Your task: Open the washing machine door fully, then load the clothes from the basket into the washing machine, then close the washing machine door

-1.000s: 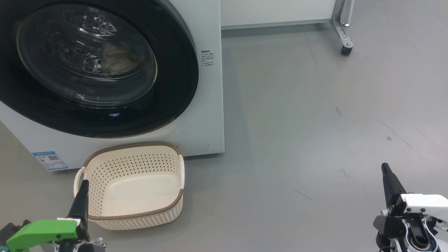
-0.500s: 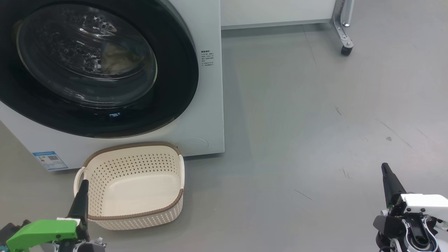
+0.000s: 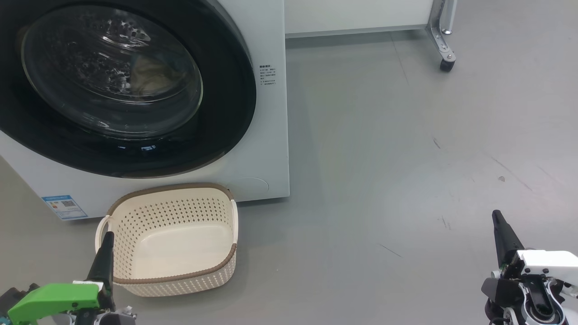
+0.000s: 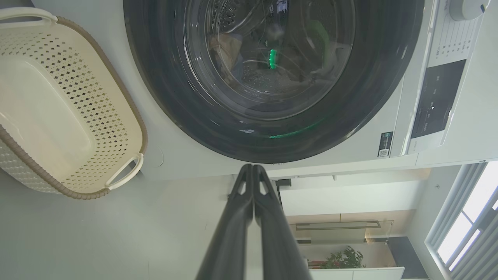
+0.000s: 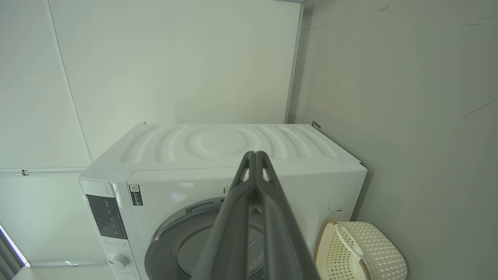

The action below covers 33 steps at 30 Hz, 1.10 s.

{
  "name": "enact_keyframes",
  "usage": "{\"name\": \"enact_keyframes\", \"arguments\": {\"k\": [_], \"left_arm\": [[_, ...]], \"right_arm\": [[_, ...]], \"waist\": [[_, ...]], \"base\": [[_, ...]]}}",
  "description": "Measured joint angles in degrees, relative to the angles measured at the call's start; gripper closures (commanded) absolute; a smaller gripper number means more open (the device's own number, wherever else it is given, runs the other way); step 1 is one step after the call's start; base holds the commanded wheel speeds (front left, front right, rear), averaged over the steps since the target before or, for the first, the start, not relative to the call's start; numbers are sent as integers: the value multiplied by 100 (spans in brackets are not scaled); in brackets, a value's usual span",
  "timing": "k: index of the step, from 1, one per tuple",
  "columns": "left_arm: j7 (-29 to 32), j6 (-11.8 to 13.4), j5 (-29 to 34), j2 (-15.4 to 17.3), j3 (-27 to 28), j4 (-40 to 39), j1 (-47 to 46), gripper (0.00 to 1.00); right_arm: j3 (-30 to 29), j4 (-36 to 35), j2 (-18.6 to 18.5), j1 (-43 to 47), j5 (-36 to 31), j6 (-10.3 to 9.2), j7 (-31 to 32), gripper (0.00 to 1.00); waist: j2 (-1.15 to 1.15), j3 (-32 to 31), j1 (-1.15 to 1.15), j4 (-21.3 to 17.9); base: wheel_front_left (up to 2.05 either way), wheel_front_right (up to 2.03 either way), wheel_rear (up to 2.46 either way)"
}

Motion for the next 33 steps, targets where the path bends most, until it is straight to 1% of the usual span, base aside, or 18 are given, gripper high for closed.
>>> {"name": "enact_keyframes", "arguments": {"k": [33], "left_arm": [[9, 0, 1, -9, 32, -8, 0, 100]], "right_arm": [[0, -2, 0, 0, 0, 0, 0, 100]], "waist": [[0, 0, 0, 0]], "base": [[0, 0, 0]]}}
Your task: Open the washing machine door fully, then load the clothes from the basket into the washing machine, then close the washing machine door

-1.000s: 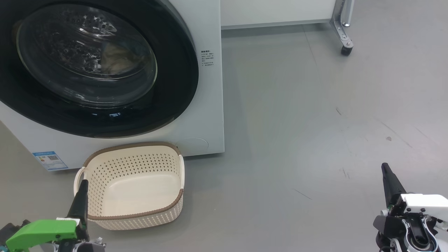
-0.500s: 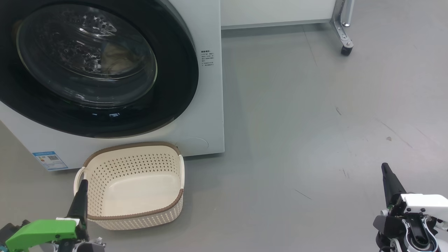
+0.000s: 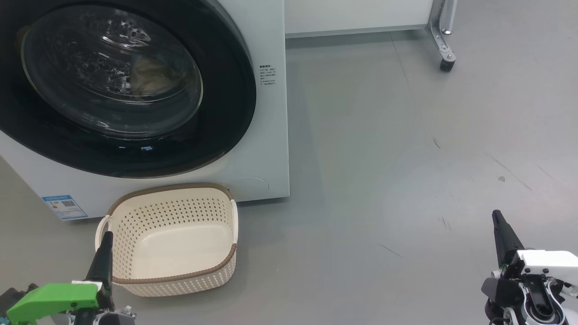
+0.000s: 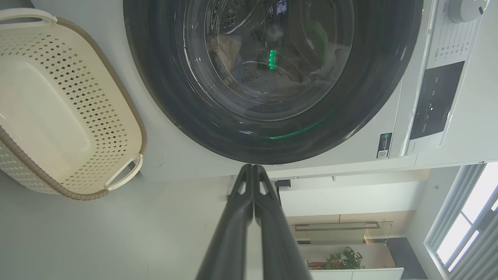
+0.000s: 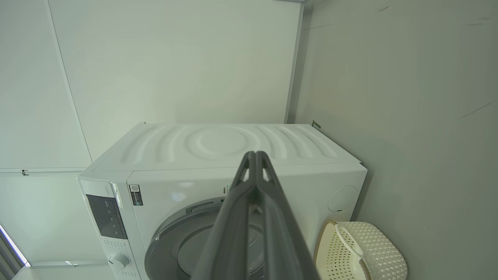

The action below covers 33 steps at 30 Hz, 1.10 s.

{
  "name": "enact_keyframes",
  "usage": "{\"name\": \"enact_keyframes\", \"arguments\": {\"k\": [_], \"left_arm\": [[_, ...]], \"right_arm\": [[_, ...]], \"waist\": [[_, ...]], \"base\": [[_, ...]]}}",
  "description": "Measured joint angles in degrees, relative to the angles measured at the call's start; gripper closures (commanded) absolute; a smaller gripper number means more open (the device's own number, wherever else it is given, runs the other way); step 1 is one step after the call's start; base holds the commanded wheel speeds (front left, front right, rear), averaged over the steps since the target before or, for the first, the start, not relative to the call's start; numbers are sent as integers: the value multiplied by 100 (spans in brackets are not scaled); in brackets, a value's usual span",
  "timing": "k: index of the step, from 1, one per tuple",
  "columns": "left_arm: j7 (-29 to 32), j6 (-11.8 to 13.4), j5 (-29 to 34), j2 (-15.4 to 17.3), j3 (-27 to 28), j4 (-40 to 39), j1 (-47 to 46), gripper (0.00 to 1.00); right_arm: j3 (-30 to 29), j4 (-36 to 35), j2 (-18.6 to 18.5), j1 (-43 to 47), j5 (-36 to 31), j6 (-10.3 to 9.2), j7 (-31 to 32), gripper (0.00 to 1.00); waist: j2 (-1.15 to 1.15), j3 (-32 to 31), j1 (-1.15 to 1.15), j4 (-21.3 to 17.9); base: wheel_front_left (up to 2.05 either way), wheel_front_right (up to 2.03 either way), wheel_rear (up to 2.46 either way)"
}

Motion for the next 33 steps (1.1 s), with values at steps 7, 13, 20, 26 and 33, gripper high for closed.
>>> {"name": "enact_keyframes", "arguments": {"k": [7, 13, 20, 26, 33], "left_arm": [[26, 0, 0, -2, 11, -1, 0, 100], [40, 0, 8, -4, 14, -2, 0, 100], [40, 0, 8, -7, 18, -3, 0, 100], [40, 0, 10, -9, 22, -4, 0, 100], [41, 0, 15, -10, 26, -4, 0, 100]], "right_arm": [[0, 0, 0, 0, 0, 0, 0, 100], [0, 0, 0, 0, 0, 0, 0, 100], [0, 0, 0, 0, 0, 0, 0, 100], [0, 0, 0, 0, 0, 0, 0, 100], [0, -1, 0, 0, 0, 0, 0, 100]], "waist": [[0, 0, 0, 0], [0, 0, 0, 0], [0, 0, 0, 0], [0, 0, 0, 0], [0, 0, 0, 0]], "base": [[0, 0, 0], [0, 0, 0], [0, 0, 0], [0, 0, 0], [0, 0, 0]]}}
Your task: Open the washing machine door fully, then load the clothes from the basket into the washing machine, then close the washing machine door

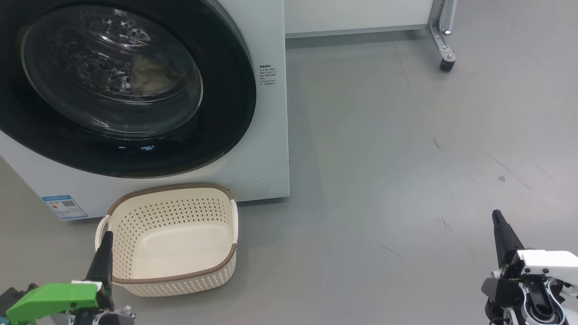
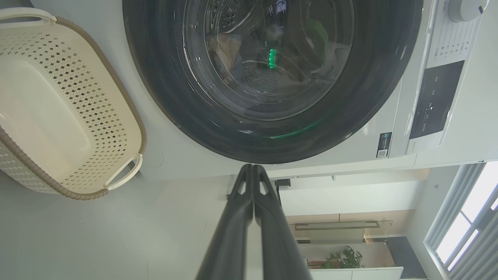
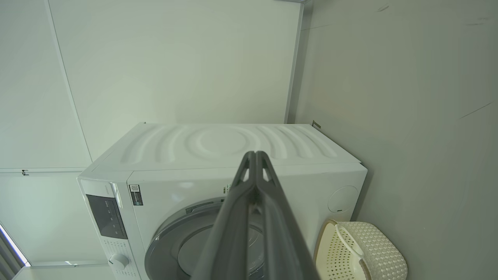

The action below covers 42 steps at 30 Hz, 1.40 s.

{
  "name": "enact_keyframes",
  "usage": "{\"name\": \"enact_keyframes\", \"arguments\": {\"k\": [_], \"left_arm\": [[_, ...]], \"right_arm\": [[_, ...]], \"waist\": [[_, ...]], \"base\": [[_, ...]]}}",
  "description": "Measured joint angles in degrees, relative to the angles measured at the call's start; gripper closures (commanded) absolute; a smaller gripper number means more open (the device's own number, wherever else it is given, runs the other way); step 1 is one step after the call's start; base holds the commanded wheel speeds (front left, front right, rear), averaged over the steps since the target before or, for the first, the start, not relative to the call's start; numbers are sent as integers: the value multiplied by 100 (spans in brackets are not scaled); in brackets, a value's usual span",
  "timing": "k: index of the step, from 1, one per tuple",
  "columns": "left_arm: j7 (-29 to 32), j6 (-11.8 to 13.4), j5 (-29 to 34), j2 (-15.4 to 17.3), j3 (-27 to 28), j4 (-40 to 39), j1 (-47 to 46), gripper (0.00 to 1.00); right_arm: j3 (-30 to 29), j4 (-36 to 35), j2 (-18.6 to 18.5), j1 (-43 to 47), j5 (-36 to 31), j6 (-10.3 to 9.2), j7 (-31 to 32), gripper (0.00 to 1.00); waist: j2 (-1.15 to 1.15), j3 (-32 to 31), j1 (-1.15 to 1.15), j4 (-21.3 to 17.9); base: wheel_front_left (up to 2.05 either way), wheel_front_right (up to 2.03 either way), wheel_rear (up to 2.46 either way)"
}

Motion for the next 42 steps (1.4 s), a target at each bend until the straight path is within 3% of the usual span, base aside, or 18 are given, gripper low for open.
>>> {"name": "enact_keyframes", "arguments": {"k": [42], "left_arm": [[3, 0, 25, -13, 32, -2, 0, 100]], "right_arm": [[0, -1, 0, 0, 0, 0, 0, 100]], "waist": [[0, 0, 0, 0]], "base": [[0, 0, 0]]}}
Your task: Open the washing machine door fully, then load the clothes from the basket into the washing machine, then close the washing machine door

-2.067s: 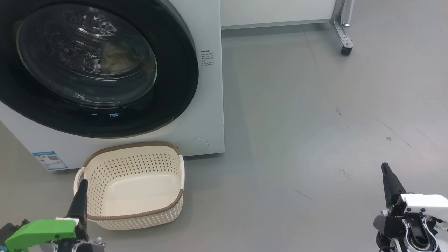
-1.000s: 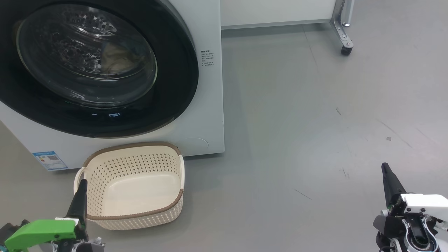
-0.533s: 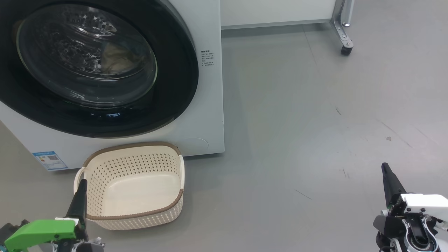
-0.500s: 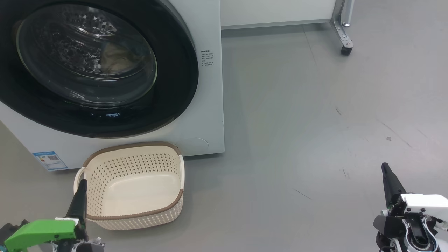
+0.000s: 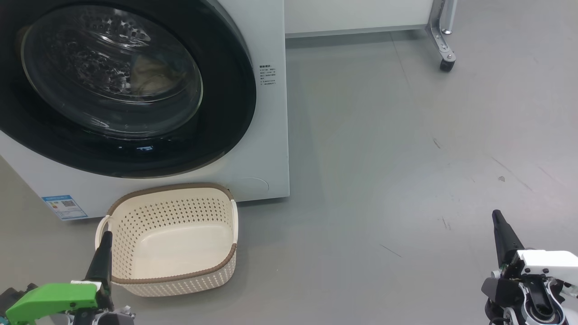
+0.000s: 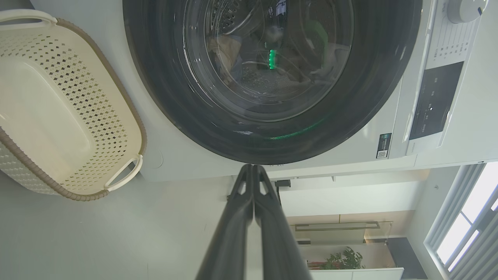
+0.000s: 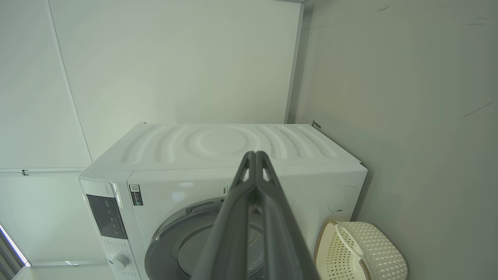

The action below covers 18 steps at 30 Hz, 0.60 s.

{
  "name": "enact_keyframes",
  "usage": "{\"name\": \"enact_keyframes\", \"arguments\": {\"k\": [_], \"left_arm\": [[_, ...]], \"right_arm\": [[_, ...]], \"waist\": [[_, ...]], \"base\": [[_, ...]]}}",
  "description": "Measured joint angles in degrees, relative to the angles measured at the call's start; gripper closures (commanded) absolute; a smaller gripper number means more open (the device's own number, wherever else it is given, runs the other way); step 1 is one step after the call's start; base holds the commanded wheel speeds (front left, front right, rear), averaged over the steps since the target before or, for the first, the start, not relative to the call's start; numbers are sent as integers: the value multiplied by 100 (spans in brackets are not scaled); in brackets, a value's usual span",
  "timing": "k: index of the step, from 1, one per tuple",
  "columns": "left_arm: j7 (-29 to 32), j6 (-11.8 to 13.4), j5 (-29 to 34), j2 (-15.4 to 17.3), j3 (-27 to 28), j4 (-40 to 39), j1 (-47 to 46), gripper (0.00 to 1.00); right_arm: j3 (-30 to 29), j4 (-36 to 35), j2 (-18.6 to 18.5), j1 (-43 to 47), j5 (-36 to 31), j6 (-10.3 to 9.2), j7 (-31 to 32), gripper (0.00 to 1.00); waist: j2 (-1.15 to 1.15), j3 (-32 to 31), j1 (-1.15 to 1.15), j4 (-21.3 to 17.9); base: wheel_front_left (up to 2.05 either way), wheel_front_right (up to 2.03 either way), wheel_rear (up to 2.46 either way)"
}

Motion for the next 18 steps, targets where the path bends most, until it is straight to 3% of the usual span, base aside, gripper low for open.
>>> {"name": "enact_keyframes", "arguments": {"k": [18], "left_arm": [[4, 0, 0, -5, 9, 0, 0, 100]], "right_arm": [[0, 0, 0, 0, 0, 0, 0, 100]], "waist": [[0, 0, 0, 0]], "base": [[0, 0, 0]]}}
